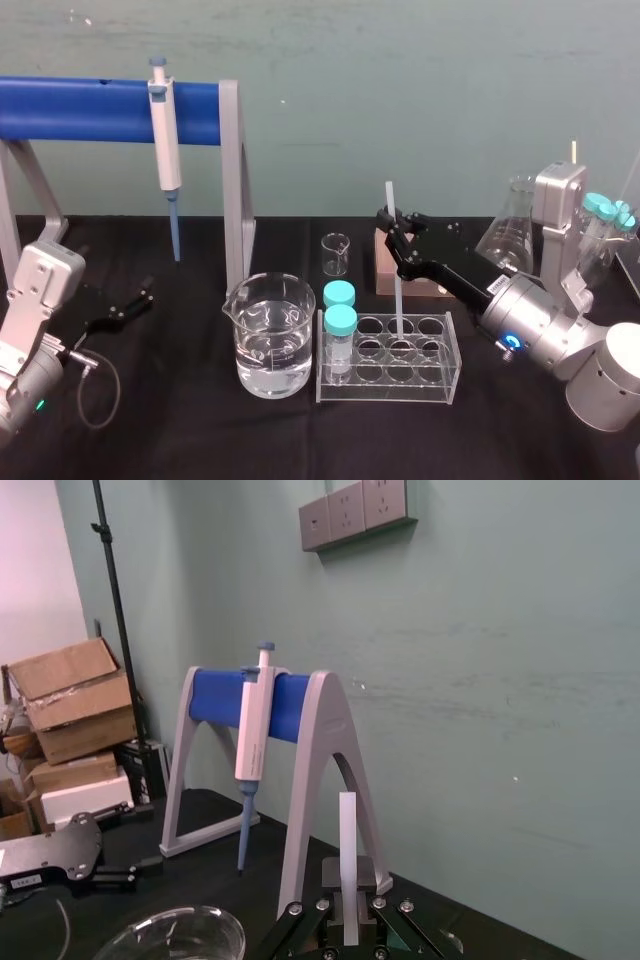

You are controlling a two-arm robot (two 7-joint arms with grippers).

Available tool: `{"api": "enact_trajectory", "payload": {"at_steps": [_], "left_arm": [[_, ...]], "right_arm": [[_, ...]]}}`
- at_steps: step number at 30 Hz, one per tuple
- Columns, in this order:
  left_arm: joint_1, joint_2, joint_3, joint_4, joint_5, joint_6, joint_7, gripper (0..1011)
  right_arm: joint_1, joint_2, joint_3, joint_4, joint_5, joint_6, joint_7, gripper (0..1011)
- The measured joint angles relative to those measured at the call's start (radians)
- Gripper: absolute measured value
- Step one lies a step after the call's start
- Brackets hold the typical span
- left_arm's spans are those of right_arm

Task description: Pick up the stirring rod with one hand, then place it down.

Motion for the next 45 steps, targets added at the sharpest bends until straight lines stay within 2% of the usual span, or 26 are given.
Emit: {"api": "enact_trajectory", "payload": {"at_steps": [12, 24, 45], "left_arm": [[0.000, 0.000, 0.000, 0.000, 0.000, 0.000, 0.000, 1000], [0.000, 0.000, 0.000, 0.000, 0.000, 0.000, 0.000, 1000], [0.000, 0.000, 0.000, 0.000, 0.000, 0.000, 0.000, 1000]], "right_arm": [[-0.023, -0.018, 0.012, 0.035, -0.012, -0.043, 0.001, 72], [-0.041, -0.042, 0.035, 0.072, -0.008, -0.111, 0.031, 72], [-0.067, -0.055, 0.052, 0.081, -0.024, -0.144, 0.032, 71]]}}
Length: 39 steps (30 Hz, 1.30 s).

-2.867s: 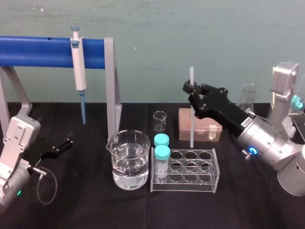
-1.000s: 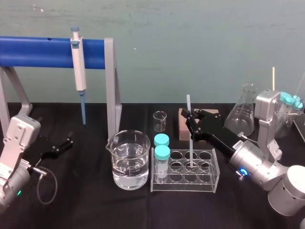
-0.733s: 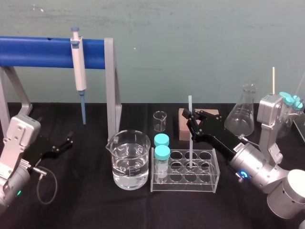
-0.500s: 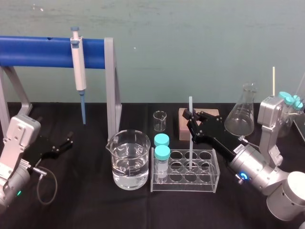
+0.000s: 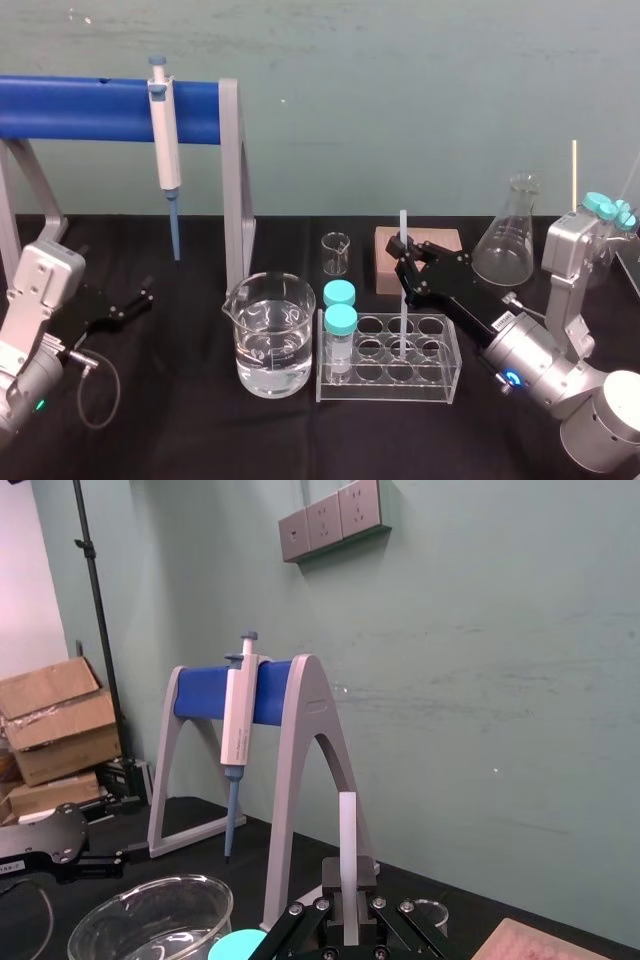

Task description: Pick up the stirring rod with one hand, then place it down.

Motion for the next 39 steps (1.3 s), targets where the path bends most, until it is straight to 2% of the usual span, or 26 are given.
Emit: {"api": "enact_trajectory", "payload": {"at_steps": [21, 27, 33, 35, 36, 39], "left_arm": [[0.000, 0.000, 0.000, 0.000, 0.000, 0.000, 0.000, 1000], [0.000, 0.000, 0.000, 0.000, 0.000, 0.000, 0.000, 1000], [0.000, 0.000, 0.000, 0.000, 0.000, 0.000, 0.000, 1000], [0.000, 0.000, 0.000, 0.000, 0.000, 0.000, 0.000, 1000], [0.000, 0.000, 0.000, 0.000, 0.000, 0.000, 0.000, 1000], [0.000, 0.000, 0.000, 0.000, 0.000, 0.000, 0.000, 1000]], "right_arm": [[-0.007, -0.004, 0.003, 0.003, -0.020, -0.006, -0.005, 72], [-0.006, -0.004, 0.003, 0.003, -0.018, -0.006, -0.005, 199], [-0.006, -0.004, 0.003, 0.003, -0.017, -0.005, -0.005, 416], [-0.006, -0.004, 0.002, 0.003, -0.017, -0.005, -0.005, 458], [-0.006, -0.004, 0.002, 0.003, -0.017, -0.005, -0.005, 520], [-0.006, -0.004, 0.002, 0.003, -0.017, -0.005, -0.005, 600]]}}
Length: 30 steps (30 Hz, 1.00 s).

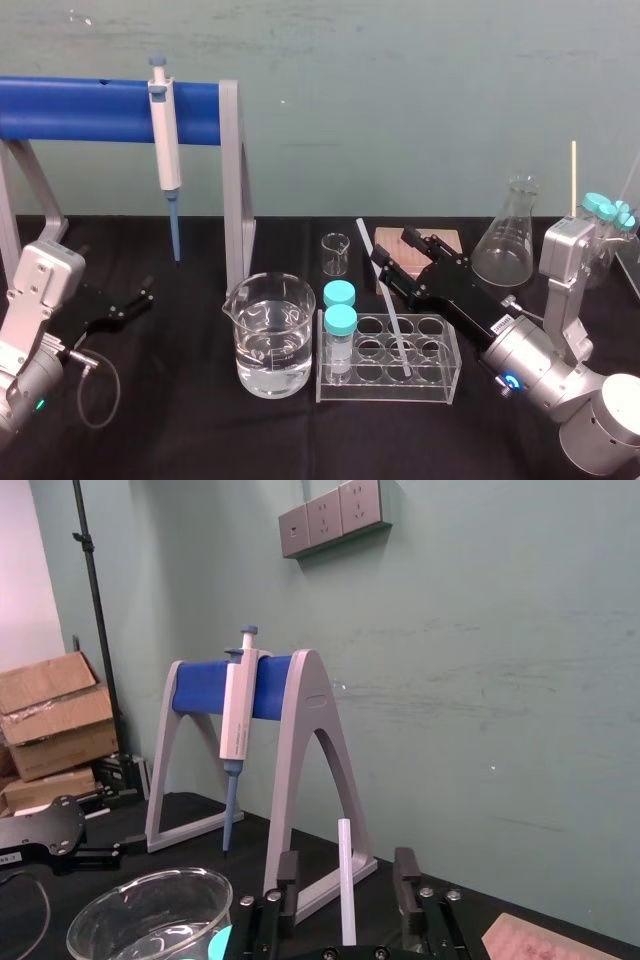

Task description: Pick up the stirring rod with one hand, then place it down.

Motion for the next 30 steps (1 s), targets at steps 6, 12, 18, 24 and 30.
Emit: {"api": "enact_trajectory", "payload": {"at_steps": [6, 12, 18, 24, 30], "left_arm": [[0.000, 0.000, 0.000, 0.000, 0.000, 0.000, 0.000, 1000], [0.000, 0.000, 0.000, 0.000, 0.000, 0.000, 0.000, 1000], [0.000, 0.000, 0.000, 0.000, 0.000, 0.000, 0.000, 1000], [0.000, 0.000, 0.000, 0.000, 0.000, 0.000, 0.000, 1000], [0.000, 0.000, 0.000, 0.000, 0.000, 0.000, 0.000, 1000]], "right_arm": [[0.000, 0.000, 0.000, 0.000, 0.000, 0.000, 0.000, 776], [0.000, 0.000, 0.000, 0.000, 0.001, 0.000, 0.000, 948], [-0.018, -0.003, 0.052, -0.054, -0.005, -0.006, -0.077, 1003], [-0.073, -0.010, 0.133, -0.110, -0.077, 0.044, -0.287, 1003], [-0.106, -0.012, 0.163, -0.087, -0.109, 0.122, -0.358, 1003]]}}
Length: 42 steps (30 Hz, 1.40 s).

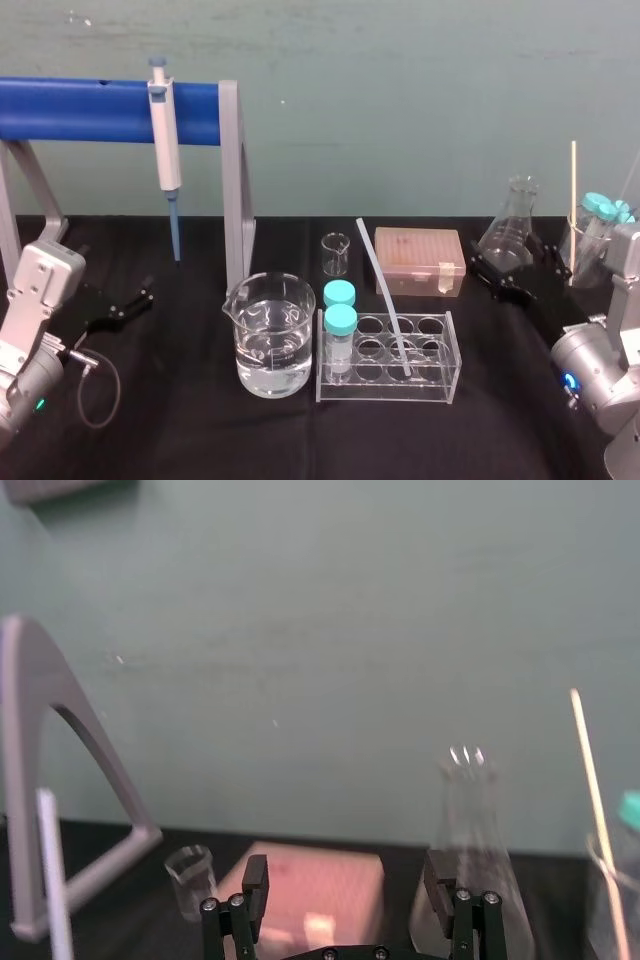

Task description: Pick up the stirring rod with one hand, then place it down.

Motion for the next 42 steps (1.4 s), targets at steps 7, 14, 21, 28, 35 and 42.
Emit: {"api": "enact_trajectory", "payload": {"at_steps": [7, 14, 21, 28, 35, 42], "left_arm": [[0.000, 0.000, 0.000, 0.000, 0.000, 0.000, 0.000, 1000], [0.000, 0.000, 0.000, 0.000, 0.000, 0.000, 0.000, 1000], [0.000, 0.000, 0.000, 0.000, 0.000, 0.000, 0.000, 1000], [0.000, 0.000, 0.000, 0.000, 0.000, 0.000, 0.000, 1000], [0.000, 0.000, 0.000, 0.000, 0.000, 0.000, 0.000, 1000], [0.000, 0.000, 0.000, 0.000, 0.000, 0.000, 0.000, 1000]], "right_arm": [[-0.004, -0.001, 0.003, 0.022, -0.014, 0.009, 0.000, 1003], [-0.003, -0.001, 0.003, 0.018, -0.011, 0.009, 0.000, 1003], [-0.003, -0.001, 0.004, 0.016, -0.009, 0.008, 0.000, 1003], [-0.003, -0.001, 0.004, 0.014, -0.008, 0.008, -0.001, 1003], [-0.003, -0.001, 0.004, 0.014, -0.008, 0.008, -0.002, 1003], [-0.003, -0.001, 0.004, 0.013, -0.008, 0.007, -0.002, 1003]]}}
